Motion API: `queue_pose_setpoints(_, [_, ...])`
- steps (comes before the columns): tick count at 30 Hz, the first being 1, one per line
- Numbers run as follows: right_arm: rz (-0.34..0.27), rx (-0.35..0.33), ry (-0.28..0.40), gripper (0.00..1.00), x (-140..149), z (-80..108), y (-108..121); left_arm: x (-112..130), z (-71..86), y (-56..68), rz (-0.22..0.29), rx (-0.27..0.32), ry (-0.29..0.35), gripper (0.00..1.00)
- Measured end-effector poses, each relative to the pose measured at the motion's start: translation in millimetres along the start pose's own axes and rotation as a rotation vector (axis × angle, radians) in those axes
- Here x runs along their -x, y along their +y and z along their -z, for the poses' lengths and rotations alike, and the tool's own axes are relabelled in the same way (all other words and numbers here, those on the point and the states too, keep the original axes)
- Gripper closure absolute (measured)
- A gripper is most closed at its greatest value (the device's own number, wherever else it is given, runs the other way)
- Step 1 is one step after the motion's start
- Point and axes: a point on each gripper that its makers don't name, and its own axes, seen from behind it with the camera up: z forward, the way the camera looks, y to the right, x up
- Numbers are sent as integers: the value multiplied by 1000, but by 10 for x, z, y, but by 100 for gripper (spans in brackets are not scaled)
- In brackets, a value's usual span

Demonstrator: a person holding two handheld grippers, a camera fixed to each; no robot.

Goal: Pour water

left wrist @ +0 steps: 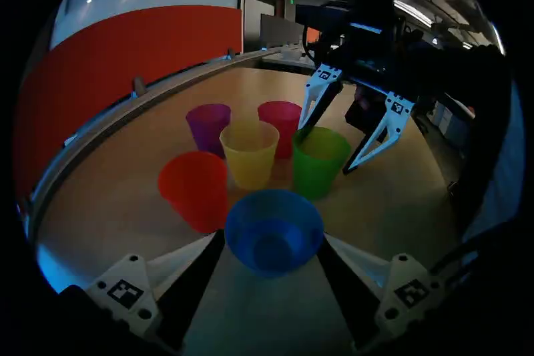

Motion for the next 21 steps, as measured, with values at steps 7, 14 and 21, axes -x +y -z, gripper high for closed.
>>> queue_pose_setpoints(7, [-6, -2, 6, 1, 2, -14, 3, 4, -32, 40, 3, 11, 6, 11])
queue_pose_setpoints(14, [-7, 4, 12, 1, 0, -11, 22, 3, -39, 45, 1, 6, 13, 14])
queue_pose_setpoints(21, [-4, 10, 12, 1, 9, -54, 16, 3, -33, 51, 0, 0, 15, 14])
